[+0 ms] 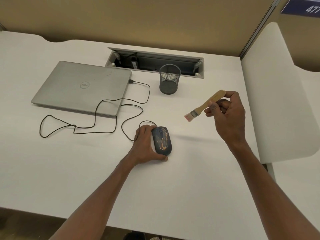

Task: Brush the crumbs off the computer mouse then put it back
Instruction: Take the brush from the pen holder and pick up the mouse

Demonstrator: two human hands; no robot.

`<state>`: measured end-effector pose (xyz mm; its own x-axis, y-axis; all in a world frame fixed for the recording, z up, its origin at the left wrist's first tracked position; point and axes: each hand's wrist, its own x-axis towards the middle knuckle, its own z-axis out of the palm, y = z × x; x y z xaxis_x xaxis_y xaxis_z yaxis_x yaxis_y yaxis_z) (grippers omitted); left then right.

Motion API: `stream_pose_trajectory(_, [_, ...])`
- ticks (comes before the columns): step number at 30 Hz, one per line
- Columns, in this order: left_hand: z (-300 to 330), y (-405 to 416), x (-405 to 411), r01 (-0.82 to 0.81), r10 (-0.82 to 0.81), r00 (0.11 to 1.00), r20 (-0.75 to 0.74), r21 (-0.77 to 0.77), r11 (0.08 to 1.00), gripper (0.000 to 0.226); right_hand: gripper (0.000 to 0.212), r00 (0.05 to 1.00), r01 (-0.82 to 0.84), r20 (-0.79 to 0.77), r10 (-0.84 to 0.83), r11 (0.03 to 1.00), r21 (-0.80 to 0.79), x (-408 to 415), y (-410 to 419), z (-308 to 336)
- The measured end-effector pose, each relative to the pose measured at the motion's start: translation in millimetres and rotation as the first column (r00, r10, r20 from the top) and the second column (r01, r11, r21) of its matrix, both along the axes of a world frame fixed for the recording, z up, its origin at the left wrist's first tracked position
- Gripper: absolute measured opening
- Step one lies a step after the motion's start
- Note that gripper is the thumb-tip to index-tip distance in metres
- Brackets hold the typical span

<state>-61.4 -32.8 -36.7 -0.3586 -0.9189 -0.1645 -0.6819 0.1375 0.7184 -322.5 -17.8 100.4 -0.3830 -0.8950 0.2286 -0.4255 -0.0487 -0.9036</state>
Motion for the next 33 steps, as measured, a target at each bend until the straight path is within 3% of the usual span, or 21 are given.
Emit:
stream_pose_trajectory(5, [6.2, 1.3, -1.9, -0.055, 0.057, 0.997, -0.051, 0.041, 0.998, 0.125, 0.018, 1.000, -0.016, -0.007, 0.016, 1.000, -0.010, 2.0, -2.9, 3.0])
stream_pose_trajectory(9, [12.8, 1.9, -1.8, -0.147, 0.172, 0.969, -0.178, 0.146, 0.978, 0.125, 0.017, 1.000, -0.025, -0.006, 0.025, 0.999, -0.026, 3.0, -3.3, 6.0])
stream_pose_trajectory(15, [41.8, 11.0, 5.7, -0.148, 0.229, 0.911, -0.344, 0.247, 0.958, 0.121, 0.018, 0.999, -0.044, 0.017, 0.045, 0.998, -0.047, 12.3, -3.1, 11.8])
stream_pose_trajectory(25, [103.1, 48.2, 42.7, -0.099, 0.149, 0.871, -0.469, 0.128, 0.987, 0.126, 0.018, 0.999, -0.025, 0.028, 0.032, 0.975, -0.220, 56.7, 12.2, 44.5])
stream_pose_trajectory(33, [133.6, 97.0, 90.0, -0.074, 0.070, 0.875, -0.479, 0.010, 0.997, 0.126, 0.018, 1.000, -0.019, 0.016, 0.024, 0.958, -0.285, 123.7, 62.3, 57.3])
